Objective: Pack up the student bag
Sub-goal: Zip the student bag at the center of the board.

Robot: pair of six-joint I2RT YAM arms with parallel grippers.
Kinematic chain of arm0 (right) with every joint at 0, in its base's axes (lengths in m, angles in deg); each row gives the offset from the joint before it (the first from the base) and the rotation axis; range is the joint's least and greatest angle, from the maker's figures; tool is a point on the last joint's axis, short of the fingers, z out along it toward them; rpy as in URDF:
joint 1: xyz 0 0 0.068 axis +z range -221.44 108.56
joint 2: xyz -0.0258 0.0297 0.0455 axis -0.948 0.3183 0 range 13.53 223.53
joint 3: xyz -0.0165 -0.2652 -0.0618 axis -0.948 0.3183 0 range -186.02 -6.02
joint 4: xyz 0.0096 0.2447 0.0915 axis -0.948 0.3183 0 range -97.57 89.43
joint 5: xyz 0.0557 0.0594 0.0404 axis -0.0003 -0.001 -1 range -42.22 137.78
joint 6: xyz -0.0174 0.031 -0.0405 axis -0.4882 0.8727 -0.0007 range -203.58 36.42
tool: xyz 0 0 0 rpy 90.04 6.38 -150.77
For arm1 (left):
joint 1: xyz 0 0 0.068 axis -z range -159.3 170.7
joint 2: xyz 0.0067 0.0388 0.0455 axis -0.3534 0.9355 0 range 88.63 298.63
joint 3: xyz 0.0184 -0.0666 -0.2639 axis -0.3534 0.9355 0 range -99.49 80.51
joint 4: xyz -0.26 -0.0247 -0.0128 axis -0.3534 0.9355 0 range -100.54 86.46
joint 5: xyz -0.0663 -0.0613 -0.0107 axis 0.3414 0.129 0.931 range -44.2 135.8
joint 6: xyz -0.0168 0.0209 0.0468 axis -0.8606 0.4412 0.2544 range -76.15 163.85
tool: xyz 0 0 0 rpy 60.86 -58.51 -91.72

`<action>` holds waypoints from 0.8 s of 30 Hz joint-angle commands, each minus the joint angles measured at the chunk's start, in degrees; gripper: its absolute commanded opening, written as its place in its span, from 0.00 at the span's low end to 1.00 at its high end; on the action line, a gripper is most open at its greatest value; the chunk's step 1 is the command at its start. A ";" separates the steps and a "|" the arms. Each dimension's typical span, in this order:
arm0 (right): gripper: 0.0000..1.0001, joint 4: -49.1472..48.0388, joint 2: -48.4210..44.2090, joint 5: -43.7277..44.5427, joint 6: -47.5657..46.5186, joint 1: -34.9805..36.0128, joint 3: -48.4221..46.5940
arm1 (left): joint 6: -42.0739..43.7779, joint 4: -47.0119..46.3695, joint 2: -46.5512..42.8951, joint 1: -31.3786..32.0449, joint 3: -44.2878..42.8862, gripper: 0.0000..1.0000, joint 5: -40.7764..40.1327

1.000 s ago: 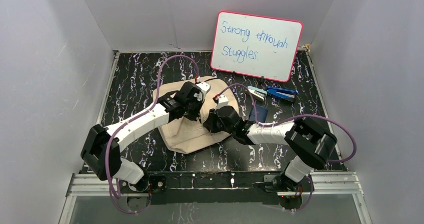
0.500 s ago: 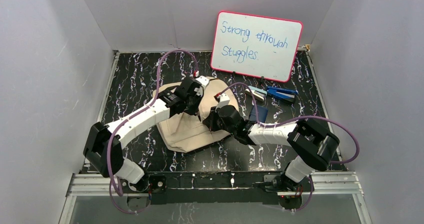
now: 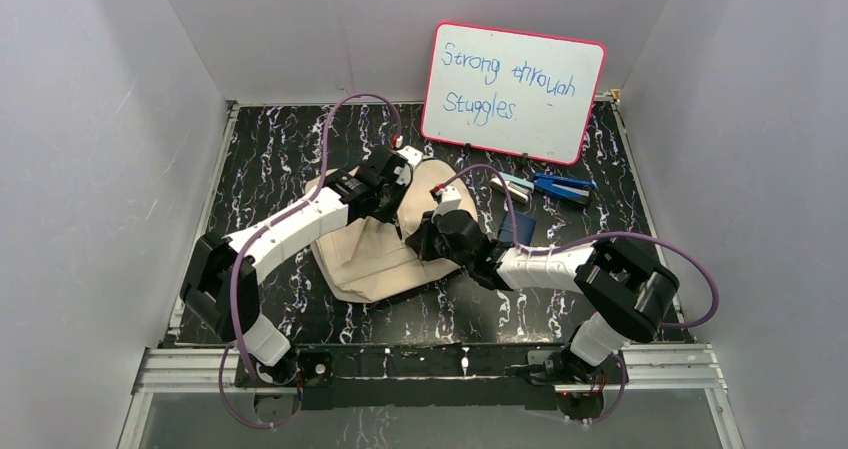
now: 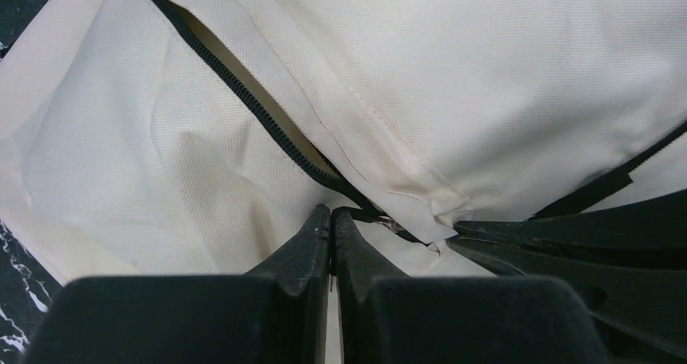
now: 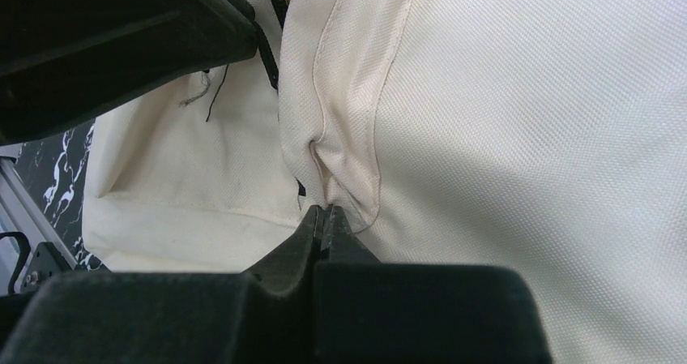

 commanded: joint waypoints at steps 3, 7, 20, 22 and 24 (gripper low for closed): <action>0.00 4.23 -0.44 0.26 -0.61 0.31 2.17 | 2.83 -4.67 -4.53 -2.70 -3.81 0.00 0.90; 0.00 4.32 -0.09 0.12 -0.61 0.34 2.15 | 2.74 -6.32 -5.06 -2.70 -3.61 0.00 -1.27; 0.00 4.67 -0.37 0.58 -0.35 0.32 2.94 | 4.75 -7.05 -1.09 -3.30 -7.48 0.00 -17.67; 0.00 4.69 -0.29 0.75 -0.35 0.37 2.94 | 4.93 -6.96 -1.20 -3.40 -7.65 0.00 -17.48; 0.00 4.66 -0.19 0.60 -0.35 0.31 2.87 | 5.07 -6.77 -1.19 -3.41 -7.66 0.00 -17.34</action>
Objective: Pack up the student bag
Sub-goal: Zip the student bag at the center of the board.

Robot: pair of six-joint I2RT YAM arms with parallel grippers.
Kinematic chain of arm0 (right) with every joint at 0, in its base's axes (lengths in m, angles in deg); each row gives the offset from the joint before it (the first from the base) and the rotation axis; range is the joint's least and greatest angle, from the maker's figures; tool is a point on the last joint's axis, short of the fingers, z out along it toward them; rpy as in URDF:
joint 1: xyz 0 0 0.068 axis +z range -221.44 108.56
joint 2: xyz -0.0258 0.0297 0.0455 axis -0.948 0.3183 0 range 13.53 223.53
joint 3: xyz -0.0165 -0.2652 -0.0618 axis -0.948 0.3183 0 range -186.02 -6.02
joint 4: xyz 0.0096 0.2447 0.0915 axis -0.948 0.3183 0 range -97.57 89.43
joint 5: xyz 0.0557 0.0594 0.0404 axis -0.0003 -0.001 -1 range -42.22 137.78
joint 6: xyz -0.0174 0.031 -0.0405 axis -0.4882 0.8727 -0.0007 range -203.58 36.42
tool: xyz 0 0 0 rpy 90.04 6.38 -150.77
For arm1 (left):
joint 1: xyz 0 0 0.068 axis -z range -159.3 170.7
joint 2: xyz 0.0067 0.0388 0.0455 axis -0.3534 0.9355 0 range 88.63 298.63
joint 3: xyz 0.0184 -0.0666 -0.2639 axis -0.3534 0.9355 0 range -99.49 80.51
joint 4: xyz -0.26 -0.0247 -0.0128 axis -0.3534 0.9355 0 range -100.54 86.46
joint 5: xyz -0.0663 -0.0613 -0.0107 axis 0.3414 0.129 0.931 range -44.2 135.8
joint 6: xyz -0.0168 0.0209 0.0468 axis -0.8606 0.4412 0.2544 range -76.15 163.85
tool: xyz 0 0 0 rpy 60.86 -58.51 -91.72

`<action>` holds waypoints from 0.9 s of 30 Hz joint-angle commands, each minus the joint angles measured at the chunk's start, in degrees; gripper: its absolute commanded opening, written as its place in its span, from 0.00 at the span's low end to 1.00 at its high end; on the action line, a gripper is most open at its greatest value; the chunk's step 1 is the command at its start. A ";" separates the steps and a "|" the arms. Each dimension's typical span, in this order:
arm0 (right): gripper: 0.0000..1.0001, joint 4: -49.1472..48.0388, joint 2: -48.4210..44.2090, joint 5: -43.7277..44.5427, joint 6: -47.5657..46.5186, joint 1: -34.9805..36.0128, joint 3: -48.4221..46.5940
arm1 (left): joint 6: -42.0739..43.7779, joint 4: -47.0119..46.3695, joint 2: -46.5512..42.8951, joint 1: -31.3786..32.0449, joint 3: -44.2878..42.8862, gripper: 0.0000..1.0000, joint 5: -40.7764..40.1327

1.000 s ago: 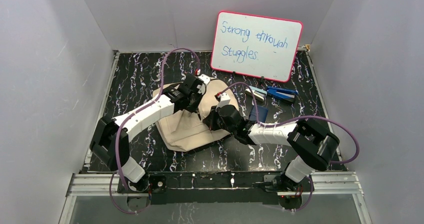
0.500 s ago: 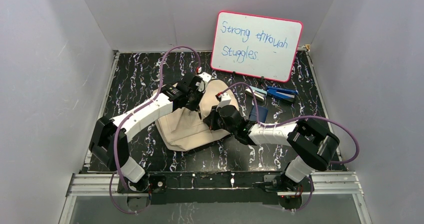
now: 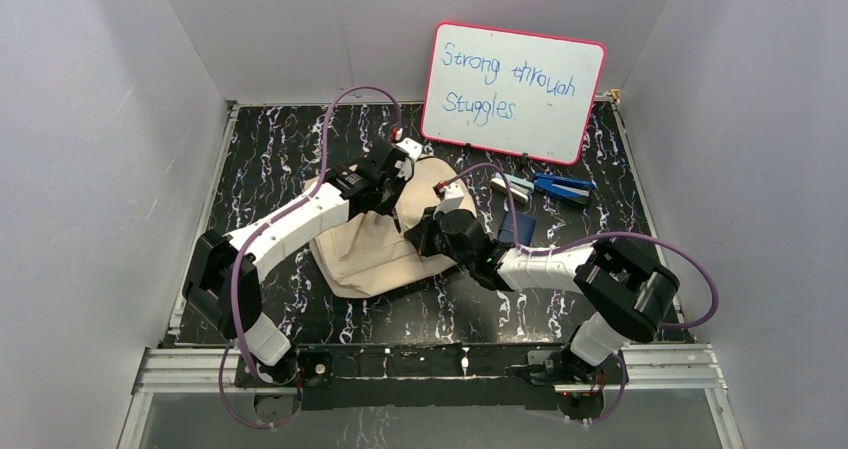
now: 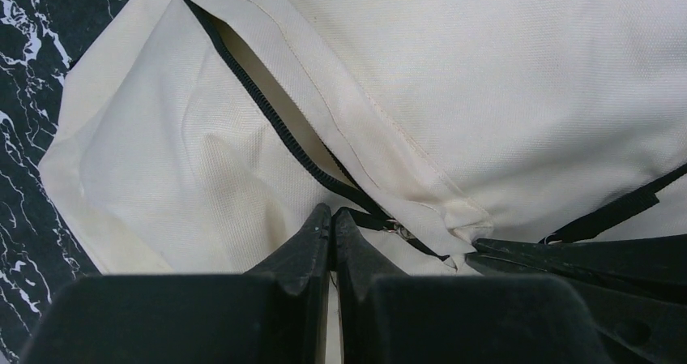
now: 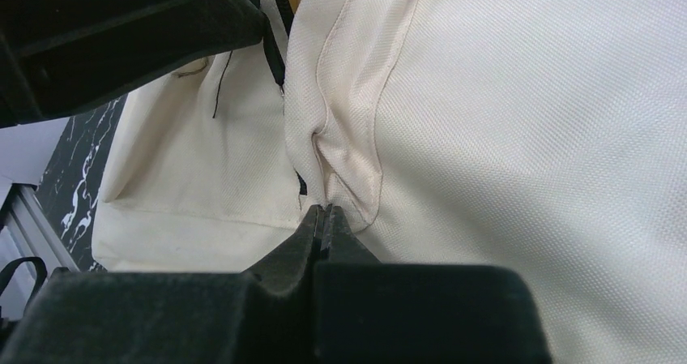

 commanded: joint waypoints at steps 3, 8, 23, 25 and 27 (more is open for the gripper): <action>0.00 8.63 -0.15 -1.11 -0.76 0.44 2.29 | 3.55 -6.41 -1.85 -2.93 -4.97 0.00 -14.85; 0.00 8.34 -1.53 -0.90 -0.58 0.47 2.61 | 2.57 -5.02 -3.67 -2.93 -4.53 0.00 -4.69; 0.17 10.28 -11.51 1.89 -1.01 0.11 3.43 | -8.71 2.79 -12.25 3.34 9.83 0.00 10.88; 0.18 10.70 -12.14 2.34 -0.94 -0.04 3.46 | -11.01 2.75 -12.97 4.71 11.27 0.00 11.72; 0.18 11.07 -12.50 2.40 -0.71 -0.39 3.61 | -13.02 2.02 -13.46 6.12 13.15 0.00 12.17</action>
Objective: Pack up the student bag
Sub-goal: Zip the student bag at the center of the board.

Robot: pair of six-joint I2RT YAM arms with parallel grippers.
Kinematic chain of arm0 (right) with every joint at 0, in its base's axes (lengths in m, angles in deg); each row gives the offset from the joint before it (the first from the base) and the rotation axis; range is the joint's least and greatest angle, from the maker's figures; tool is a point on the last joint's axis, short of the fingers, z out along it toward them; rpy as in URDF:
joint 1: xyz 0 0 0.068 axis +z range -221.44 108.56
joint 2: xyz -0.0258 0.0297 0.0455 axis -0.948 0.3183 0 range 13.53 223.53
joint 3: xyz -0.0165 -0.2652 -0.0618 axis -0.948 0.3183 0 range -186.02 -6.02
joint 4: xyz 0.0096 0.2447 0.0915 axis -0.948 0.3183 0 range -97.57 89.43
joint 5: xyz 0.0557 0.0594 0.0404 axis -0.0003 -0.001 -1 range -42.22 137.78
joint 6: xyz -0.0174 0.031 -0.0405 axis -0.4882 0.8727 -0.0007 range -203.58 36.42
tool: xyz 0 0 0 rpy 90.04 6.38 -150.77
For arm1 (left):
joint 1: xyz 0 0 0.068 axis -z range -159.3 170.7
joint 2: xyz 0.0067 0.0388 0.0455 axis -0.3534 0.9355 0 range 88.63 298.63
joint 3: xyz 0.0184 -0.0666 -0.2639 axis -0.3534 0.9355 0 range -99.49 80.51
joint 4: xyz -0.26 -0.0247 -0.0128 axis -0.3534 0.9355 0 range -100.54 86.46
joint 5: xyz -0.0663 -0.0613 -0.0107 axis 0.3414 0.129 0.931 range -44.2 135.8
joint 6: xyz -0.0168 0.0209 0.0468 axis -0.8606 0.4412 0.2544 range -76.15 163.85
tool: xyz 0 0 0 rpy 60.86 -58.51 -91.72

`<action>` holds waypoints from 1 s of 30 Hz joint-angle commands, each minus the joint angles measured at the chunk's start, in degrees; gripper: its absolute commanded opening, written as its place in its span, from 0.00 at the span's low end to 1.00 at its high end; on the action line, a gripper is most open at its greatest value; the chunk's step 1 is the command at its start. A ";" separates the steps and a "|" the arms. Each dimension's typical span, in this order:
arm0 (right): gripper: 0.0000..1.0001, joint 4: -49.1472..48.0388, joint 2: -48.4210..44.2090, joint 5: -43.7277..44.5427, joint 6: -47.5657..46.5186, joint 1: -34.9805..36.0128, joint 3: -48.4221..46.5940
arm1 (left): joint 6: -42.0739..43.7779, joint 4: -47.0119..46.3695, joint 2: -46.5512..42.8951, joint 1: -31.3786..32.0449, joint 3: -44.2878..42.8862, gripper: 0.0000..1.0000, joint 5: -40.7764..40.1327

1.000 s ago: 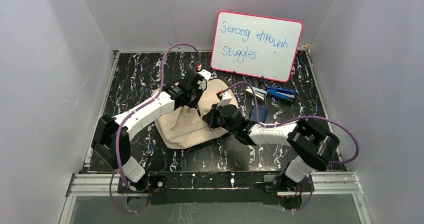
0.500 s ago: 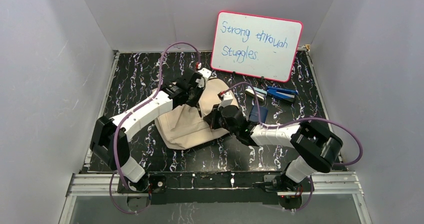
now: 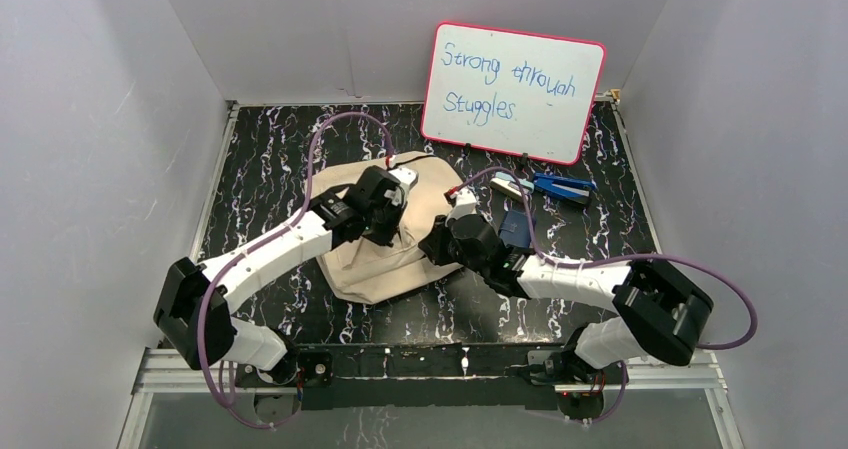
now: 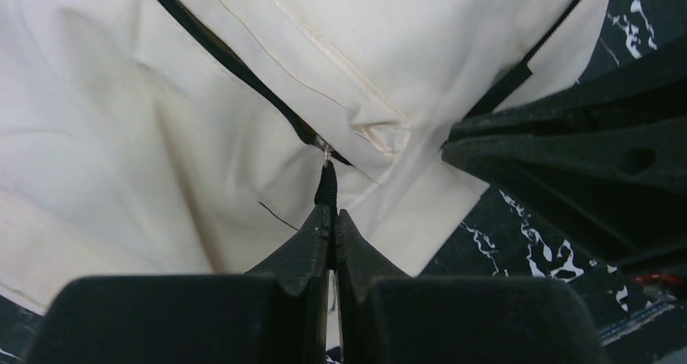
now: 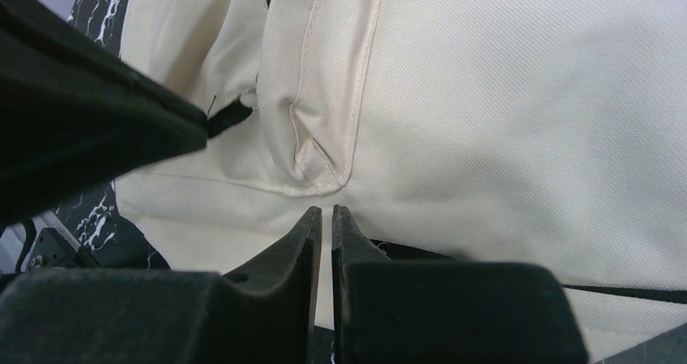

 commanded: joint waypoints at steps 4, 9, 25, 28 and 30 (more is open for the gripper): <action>0.18 0.58 -3.02 0.69 0.42 -1.79 0.88 | -7.68 0.26 -2.66 5.17 5.31 0.00 1.60; 0.18 0.05 -3.35 -2.53 1.40 -3.37 0.73 | -9.93 -0.54 -3.47 7.68 7.59 0.00 0.36; 0.36 -6.81 0.70 -12.38 5.44 -3.66 -0.07 | -11.42 1.78 -7.32 7.74 9.17 0.00 -9.73; 0.43 -7.72 0.93 -14.39 0.89 -3.48 -0.02 | -10.15 2.57 -6.15 7.73 7.00 0.00 -15.28; 0.48 -9.29 0.36 -13.40 -0.84 -3.24 1.20 | -8.84 2.67 -4.94 7.65 5.27 0.00 -17.91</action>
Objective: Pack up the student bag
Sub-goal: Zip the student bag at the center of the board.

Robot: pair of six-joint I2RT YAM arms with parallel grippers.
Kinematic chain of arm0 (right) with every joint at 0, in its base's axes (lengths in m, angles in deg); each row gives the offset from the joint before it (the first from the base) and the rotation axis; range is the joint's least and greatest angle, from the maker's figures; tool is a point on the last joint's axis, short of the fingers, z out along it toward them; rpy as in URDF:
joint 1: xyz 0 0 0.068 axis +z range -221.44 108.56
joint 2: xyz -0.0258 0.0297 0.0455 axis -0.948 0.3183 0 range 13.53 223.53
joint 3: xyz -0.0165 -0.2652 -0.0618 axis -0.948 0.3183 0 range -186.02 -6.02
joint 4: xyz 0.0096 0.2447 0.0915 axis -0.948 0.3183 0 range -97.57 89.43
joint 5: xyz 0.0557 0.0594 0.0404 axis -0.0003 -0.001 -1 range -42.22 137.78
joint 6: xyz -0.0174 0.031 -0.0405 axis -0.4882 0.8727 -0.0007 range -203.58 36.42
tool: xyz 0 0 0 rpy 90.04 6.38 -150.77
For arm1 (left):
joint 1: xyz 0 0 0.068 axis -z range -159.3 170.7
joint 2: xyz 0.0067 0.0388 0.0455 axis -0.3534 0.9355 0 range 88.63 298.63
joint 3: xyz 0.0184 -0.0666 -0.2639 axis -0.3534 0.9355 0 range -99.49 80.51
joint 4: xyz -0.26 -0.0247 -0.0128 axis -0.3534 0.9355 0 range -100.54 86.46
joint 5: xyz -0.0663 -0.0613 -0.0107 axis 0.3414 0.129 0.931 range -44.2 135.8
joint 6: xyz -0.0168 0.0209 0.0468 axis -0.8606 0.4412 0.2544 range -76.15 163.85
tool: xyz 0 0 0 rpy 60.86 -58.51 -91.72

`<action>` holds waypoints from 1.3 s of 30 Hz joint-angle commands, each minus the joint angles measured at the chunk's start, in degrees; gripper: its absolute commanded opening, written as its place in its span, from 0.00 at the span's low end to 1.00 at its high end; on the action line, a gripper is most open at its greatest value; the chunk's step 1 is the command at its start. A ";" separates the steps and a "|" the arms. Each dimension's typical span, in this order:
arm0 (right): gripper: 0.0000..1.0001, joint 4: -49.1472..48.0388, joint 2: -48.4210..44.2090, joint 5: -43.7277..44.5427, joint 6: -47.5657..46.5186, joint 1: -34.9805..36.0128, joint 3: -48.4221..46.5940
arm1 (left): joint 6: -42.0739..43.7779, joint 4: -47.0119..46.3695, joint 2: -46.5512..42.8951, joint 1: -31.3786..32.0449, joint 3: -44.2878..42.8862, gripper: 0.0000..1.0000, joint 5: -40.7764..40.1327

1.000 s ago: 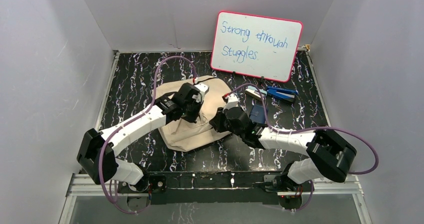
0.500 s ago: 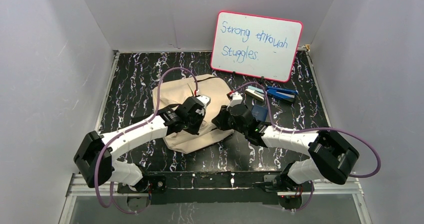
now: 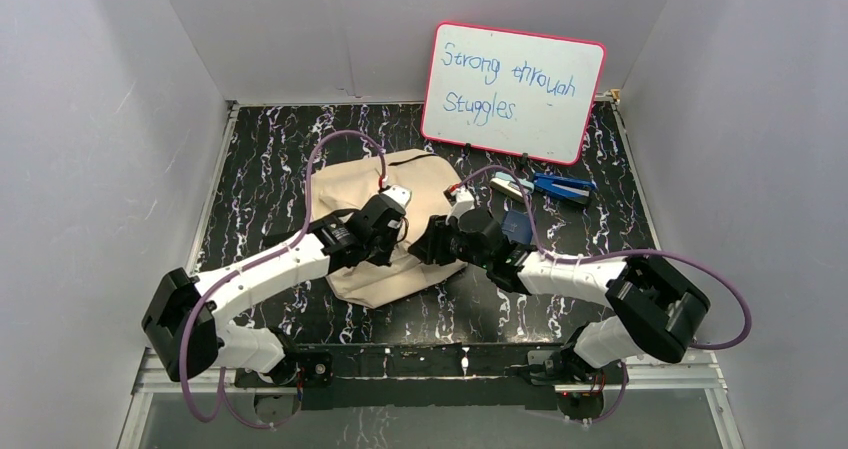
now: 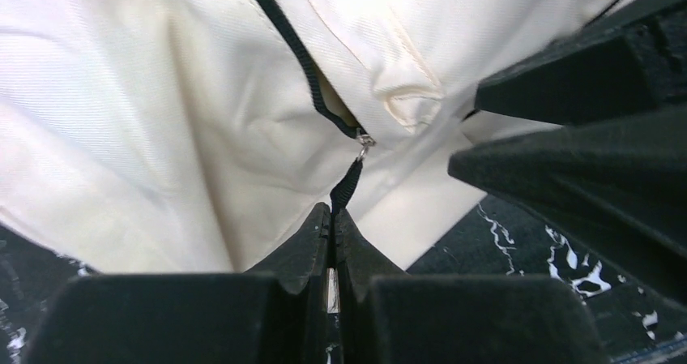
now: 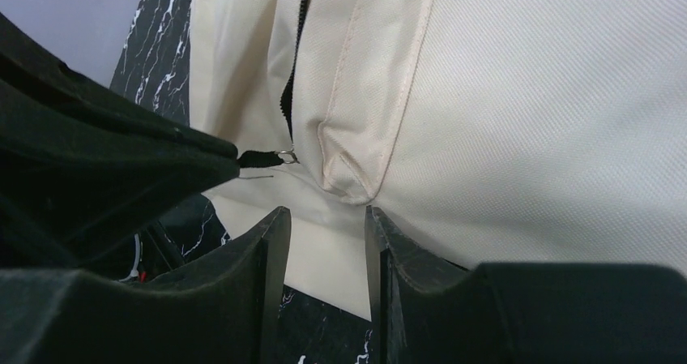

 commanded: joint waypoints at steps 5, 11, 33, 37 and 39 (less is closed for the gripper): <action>0.51 -5.66 -1.78 -0.50 -3.77 0.37 0.03 | 4.85 3.53 2.58 -0.38 -7.84 0.00 -11.63; 0.51 -8.67 -0.72 -0.65 -6.69 0.50 -0.34 | 7.81 2.60 3.36 -1.70 -9.30 0.00 -12.31; 0.30 3.39 14.00 21.98 -11.25 6.41 -8.83 | 12.89 -0.63 6.47 -6.15 -15.53 0.00 -7.65; 0.25 5.28 15.74 23.68 -10.35 6.38 -8.33 | 14.74 -1.04 8.25 -7.06 -17.68 0.00 -7.65; 0.24 5.31 15.75 23.61 -9.93 6.46 -7.59 | 15.79 -1.55 9.27 -7.94 -18.58 0.00 -7.61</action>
